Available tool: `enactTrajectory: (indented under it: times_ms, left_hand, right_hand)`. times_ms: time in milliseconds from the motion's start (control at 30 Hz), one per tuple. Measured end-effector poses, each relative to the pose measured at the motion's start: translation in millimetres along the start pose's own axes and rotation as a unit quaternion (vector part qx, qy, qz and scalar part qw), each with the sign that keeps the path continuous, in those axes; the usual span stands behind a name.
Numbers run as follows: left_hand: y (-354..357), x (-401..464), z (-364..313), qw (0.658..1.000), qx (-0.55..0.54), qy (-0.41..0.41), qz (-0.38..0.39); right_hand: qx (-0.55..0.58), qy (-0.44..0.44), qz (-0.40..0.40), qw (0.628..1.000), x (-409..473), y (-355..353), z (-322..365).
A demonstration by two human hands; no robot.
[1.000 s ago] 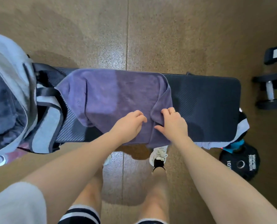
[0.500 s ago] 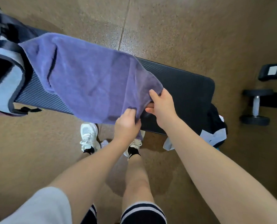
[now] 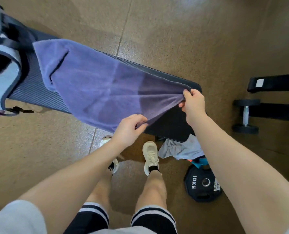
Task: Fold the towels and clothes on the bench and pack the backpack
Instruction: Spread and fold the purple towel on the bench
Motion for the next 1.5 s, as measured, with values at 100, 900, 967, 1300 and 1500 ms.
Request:
enactTrajectory:
  times_ms: [100,900,967,1300,1500]
  left_hand:
    - [37,13,-26,0.999,-0.036,0.025,0.028]
    - [-56,0,93,0.926,-0.068,-0.301,-0.217]
    - [-75,0,119,0.915,-0.058,-0.329,-0.228]
    - [-88,39,167,0.916,-0.043,-0.294,-0.269]
    - [-105,21,172,0.884,-0.36,-0.159,-0.253]
  right_hand:
    - [-0.023,0.011,-0.008,1.0,24,-38,-11]
    - [-0.405,-0.307,0.306,0.805,12,151,28]
    - [-0.418,-0.328,0.329,0.781,7,191,35]
    - [-0.507,-0.361,0.348,0.701,30,309,47]
    - [-0.709,-0.388,0.272,0.522,40,317,60]
Point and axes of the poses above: each hand's wrist, its own x-axis towards the middle knuckle, its own y-axis out of the palm, z = x × y, the point moved 2 cm from there along x, towards the middle knuckle, and after that the axes turned 9 degrees about z, right-handed, at the moved point
